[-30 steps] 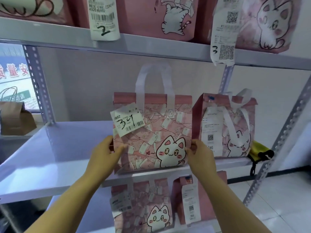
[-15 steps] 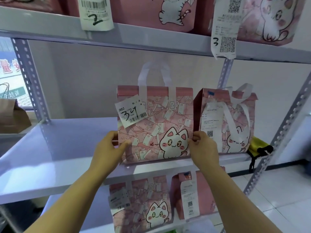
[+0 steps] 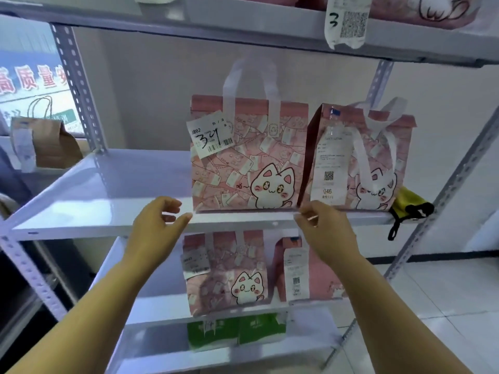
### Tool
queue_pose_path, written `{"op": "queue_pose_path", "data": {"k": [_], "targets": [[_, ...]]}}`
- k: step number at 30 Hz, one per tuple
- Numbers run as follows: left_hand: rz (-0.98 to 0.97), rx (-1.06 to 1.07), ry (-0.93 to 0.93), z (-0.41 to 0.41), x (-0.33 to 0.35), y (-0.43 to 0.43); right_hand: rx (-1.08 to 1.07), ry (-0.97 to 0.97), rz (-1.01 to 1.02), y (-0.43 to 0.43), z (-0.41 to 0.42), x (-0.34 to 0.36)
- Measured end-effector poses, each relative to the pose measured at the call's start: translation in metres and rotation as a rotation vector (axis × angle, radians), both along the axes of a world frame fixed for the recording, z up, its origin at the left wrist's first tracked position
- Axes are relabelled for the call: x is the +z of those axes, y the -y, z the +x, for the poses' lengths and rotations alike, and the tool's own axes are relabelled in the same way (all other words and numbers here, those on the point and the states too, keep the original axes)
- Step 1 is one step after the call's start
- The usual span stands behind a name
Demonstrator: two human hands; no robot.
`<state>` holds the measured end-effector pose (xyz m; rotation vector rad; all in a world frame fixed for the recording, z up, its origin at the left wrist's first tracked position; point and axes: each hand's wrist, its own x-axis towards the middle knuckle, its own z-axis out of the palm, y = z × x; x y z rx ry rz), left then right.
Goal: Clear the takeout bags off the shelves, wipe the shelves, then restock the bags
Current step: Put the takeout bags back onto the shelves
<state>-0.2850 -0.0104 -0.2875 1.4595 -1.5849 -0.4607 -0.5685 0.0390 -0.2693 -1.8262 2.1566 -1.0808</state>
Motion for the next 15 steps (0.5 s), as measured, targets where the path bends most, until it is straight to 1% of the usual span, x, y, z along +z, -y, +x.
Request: {"op": "queue_pose_path", "data": {"k": [4, 9, 12, 15], "targets": [[0.076, 0.050, 0.089, -0.004, -0.019, -0.042, 0.110, -0.105, 0.131, -0.030, -0.011, -0.016], [0.214, 0.059, 0.122, -0.022, -0.058, -0.106, 0.227, -0.190, 0.275, -0.070, -0.028, -0.050], [0.316, 0.072, 0.169, -0.034, -0.085, -0.138, 0.276, -0.209, 0.368, -0.093, -0.037, -0.073], [0.407, 0.071, 0.181, -0.045, -0.108, -0.164, 0.297, -0.205, 0.405, -0.111, -0.045, -0.096]]}}
